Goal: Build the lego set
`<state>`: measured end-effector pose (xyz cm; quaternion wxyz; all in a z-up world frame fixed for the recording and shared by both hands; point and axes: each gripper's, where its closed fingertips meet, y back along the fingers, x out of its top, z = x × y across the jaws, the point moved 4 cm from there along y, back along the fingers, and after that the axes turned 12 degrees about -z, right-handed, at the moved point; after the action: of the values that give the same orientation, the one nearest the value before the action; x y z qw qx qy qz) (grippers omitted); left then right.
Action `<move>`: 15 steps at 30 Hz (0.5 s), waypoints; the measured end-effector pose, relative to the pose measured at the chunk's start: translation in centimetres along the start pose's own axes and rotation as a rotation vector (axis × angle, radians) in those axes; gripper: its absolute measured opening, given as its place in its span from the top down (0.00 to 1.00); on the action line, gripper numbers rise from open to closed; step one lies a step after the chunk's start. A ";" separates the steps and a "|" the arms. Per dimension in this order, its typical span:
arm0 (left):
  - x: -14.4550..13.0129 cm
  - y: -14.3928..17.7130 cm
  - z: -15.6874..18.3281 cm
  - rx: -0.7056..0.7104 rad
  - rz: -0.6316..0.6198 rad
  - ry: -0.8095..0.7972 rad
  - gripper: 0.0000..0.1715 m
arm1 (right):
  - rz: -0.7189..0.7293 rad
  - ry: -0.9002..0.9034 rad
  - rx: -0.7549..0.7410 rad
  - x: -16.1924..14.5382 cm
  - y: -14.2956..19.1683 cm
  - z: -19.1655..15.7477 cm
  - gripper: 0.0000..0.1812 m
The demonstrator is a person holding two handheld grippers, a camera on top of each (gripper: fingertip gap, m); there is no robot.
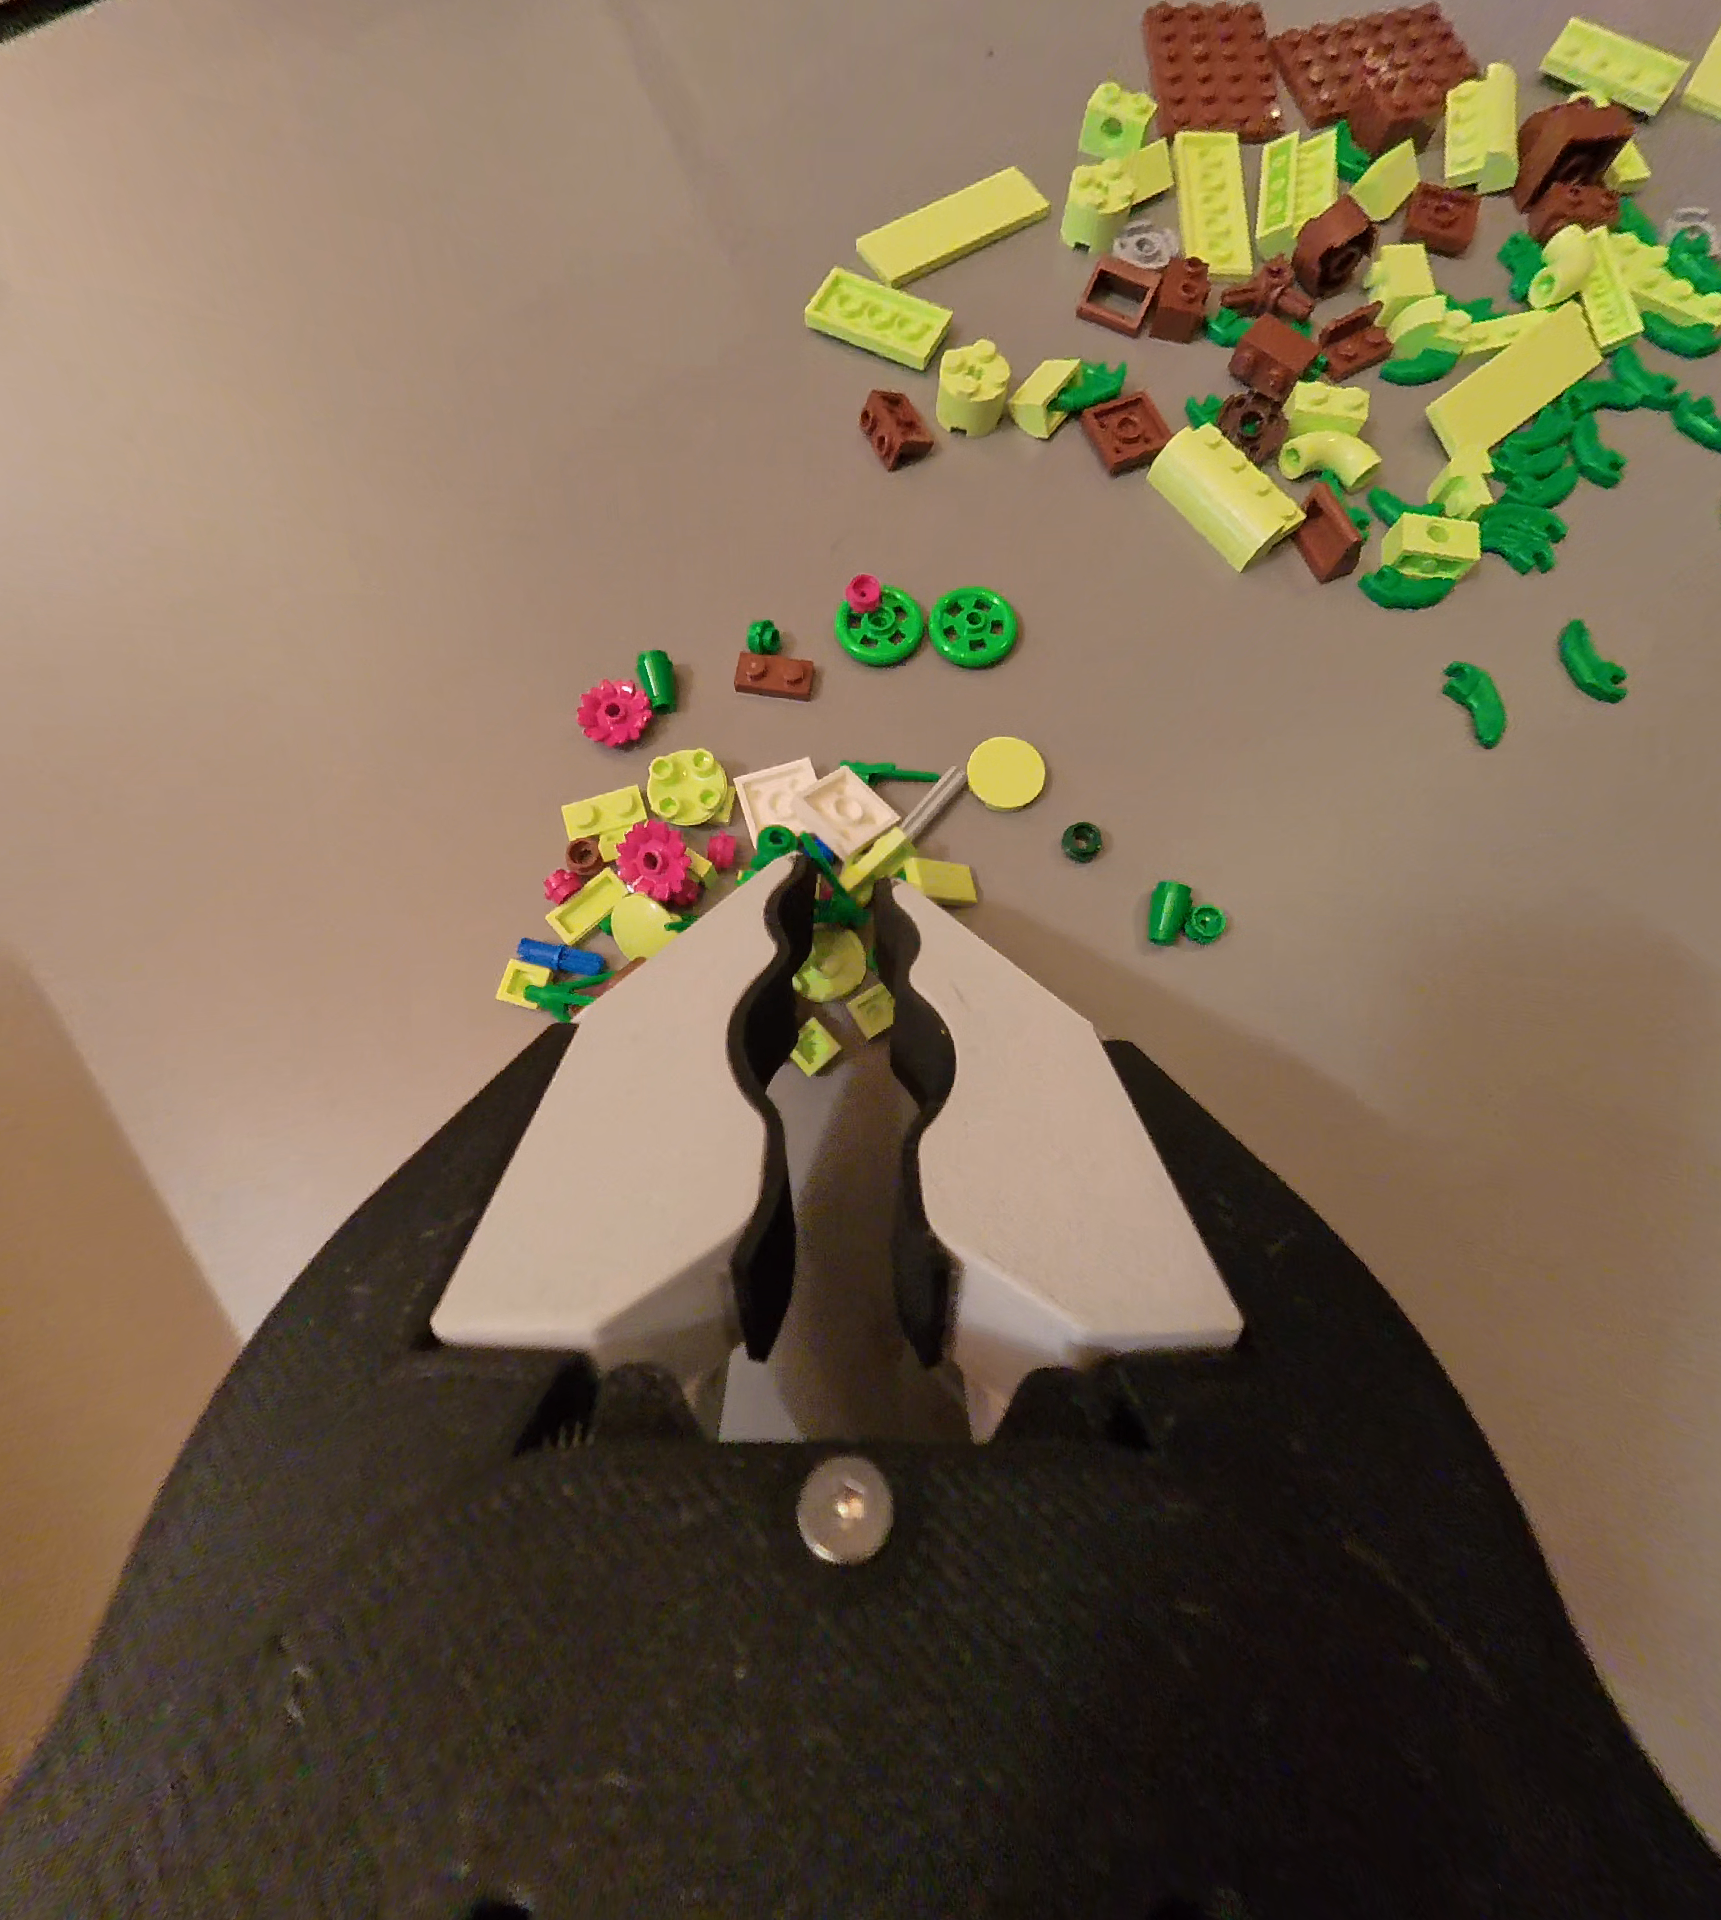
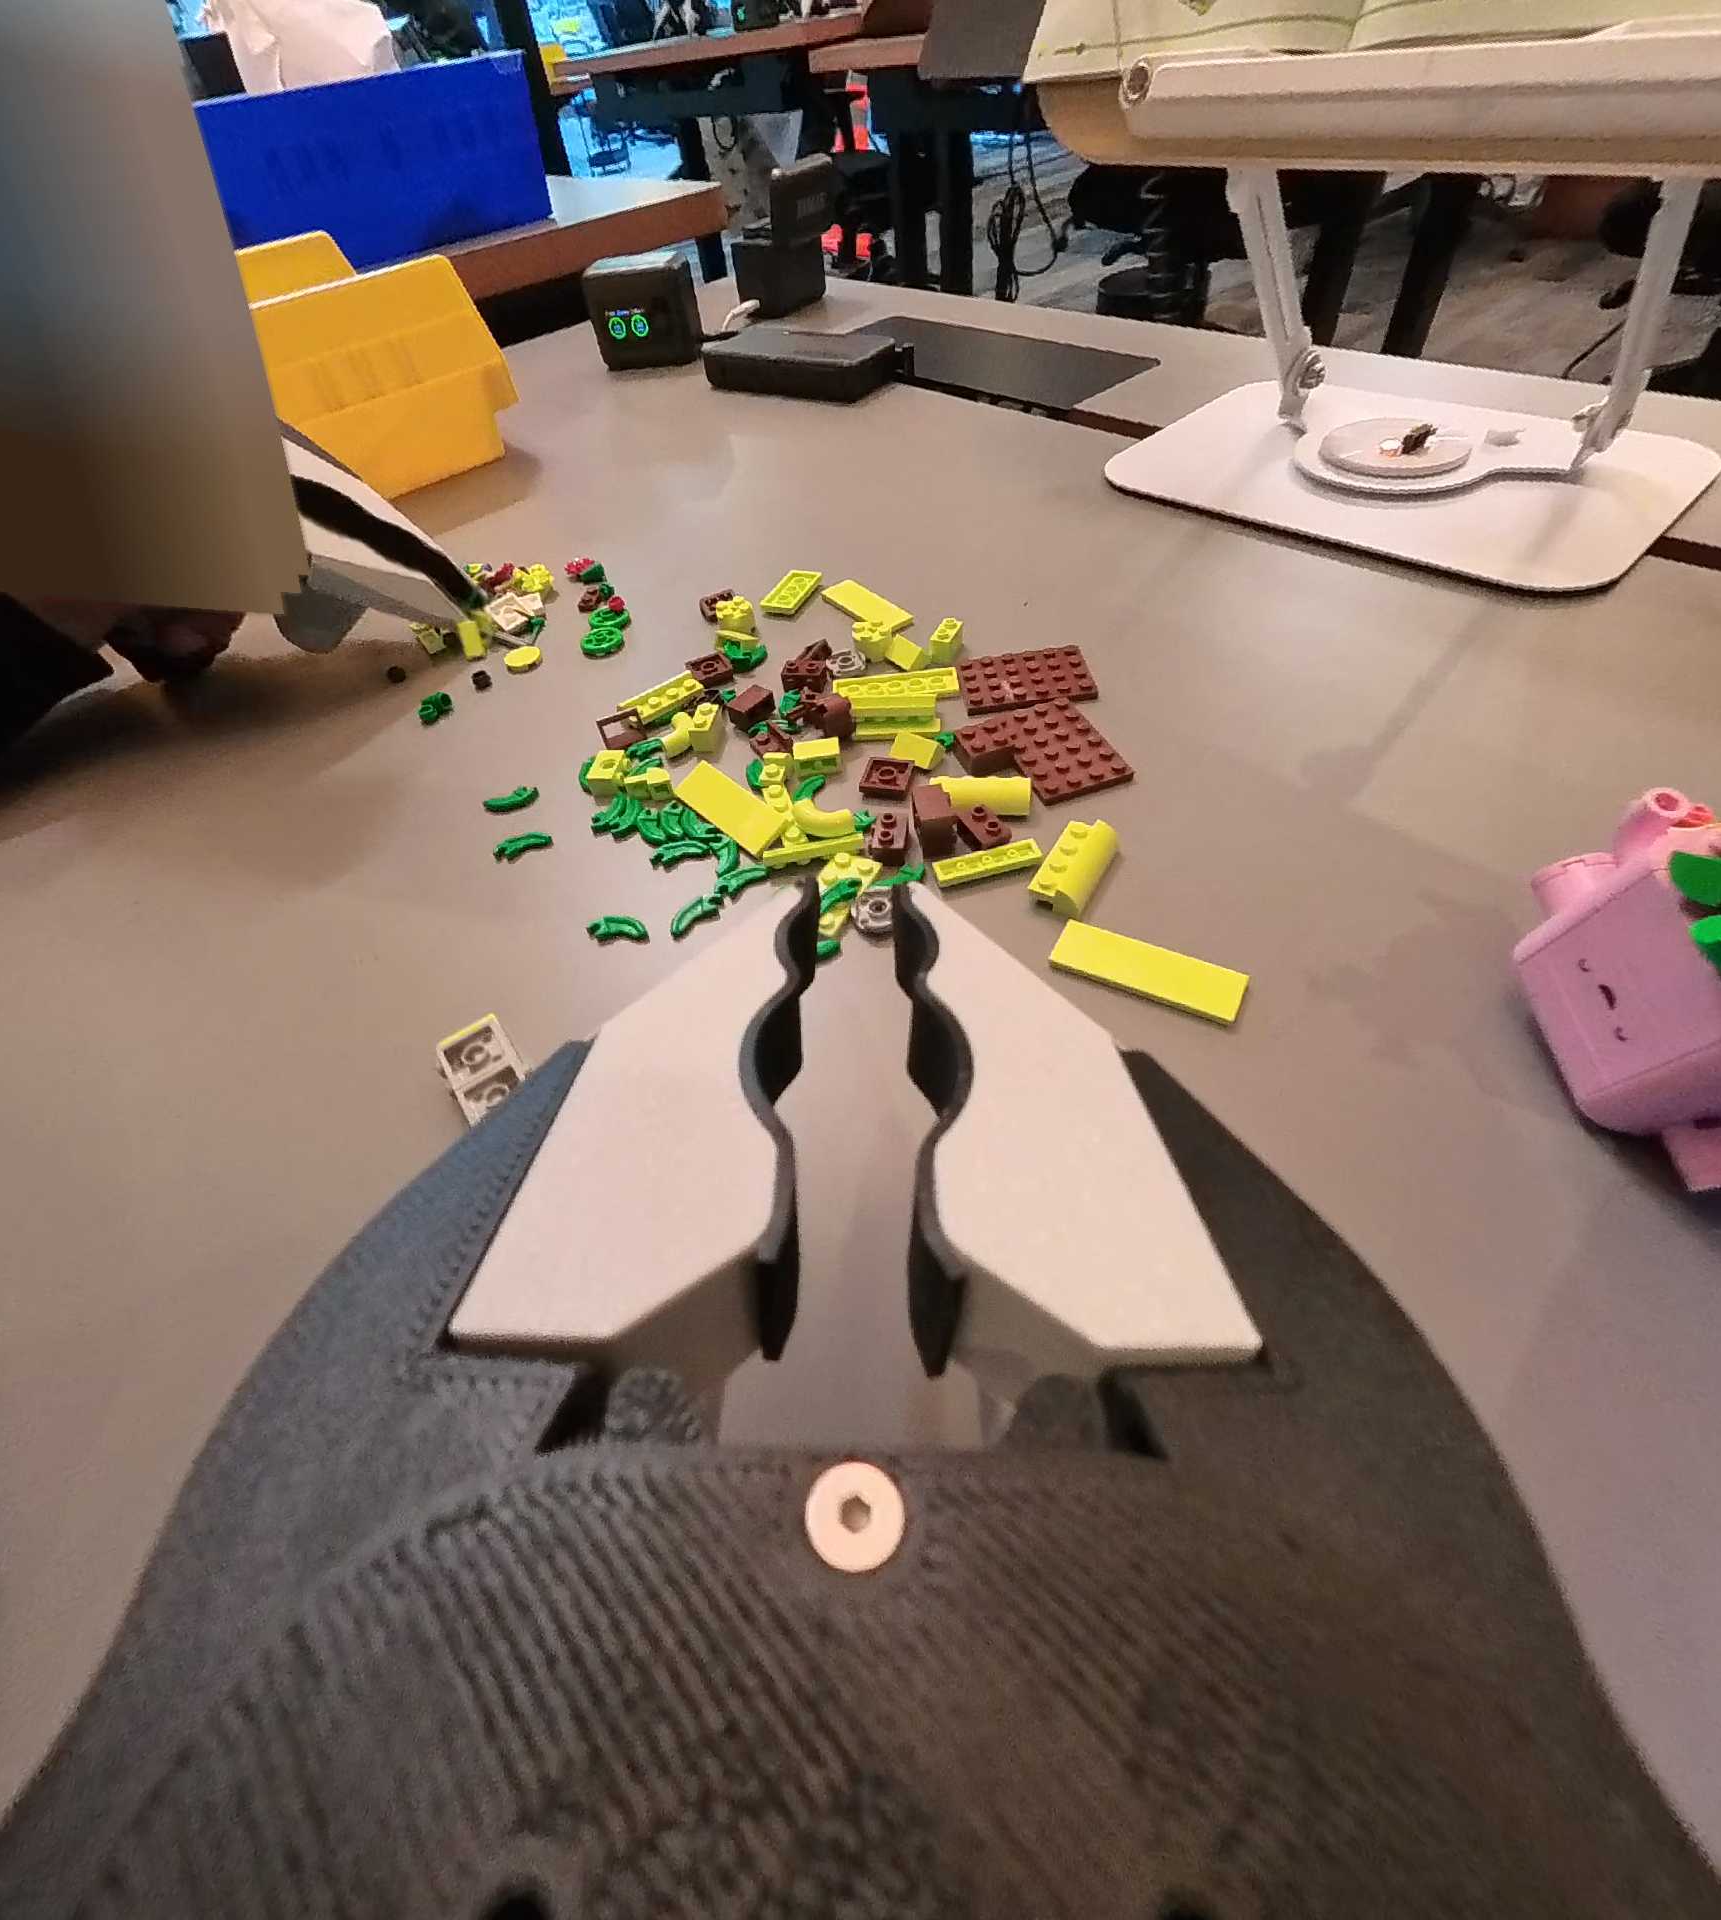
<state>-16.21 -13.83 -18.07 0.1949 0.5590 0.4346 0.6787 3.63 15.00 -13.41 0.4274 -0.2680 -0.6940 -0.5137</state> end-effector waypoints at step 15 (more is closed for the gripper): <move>0.3 -0.4 1.2 0.038 -0.009 -0.098 0.94 | 0.000 0.001 0.012 0.0 0.0 -0.1 0.94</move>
<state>-15.27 -12.90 -18.21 0.2084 0.5930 0.4400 0.6414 3.67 14.92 -13.39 0.4294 -0.2653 -0.6970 -0.5094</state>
